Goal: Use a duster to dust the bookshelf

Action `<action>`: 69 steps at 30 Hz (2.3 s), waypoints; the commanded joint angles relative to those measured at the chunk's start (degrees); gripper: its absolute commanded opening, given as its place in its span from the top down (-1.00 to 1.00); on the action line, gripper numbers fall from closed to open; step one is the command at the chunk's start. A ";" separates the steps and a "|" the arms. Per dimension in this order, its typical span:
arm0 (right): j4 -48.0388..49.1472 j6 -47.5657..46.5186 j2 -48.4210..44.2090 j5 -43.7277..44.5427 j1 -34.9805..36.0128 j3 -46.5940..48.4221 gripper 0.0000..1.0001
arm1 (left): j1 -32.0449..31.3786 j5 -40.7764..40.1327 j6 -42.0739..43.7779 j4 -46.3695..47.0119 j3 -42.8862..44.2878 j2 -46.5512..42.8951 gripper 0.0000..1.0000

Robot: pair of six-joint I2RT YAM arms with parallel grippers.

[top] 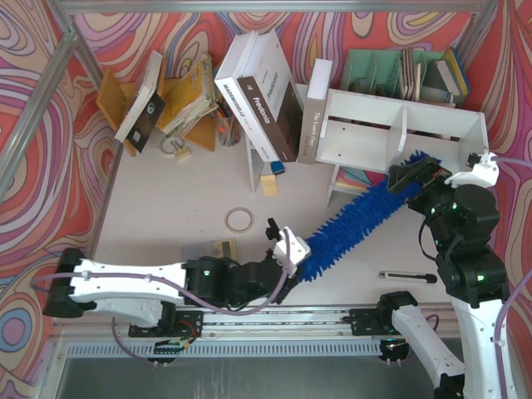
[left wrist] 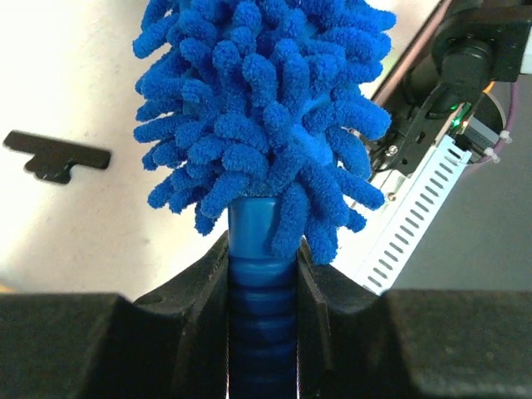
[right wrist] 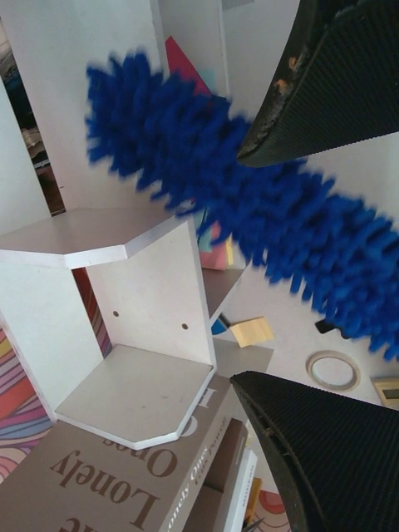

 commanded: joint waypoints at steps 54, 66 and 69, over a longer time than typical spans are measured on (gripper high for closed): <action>0.57 0.72 -0.09 -0.65 0.11 -0.56 -0.97 | 14.34 27.62 8.92 10.19 4.70 20.81 1.00; 0.53 0.27 0.31 -0.52 0.08 -0.11 -0.98 | 14.43 24.44 10.15 6.73 6.95 17.24 1.00; 0.74 0.44 0.32 -0.68 0.11 -0.19 -0.97 | 14.37 22.15 11.59 5.06 7.76 12.53 1.00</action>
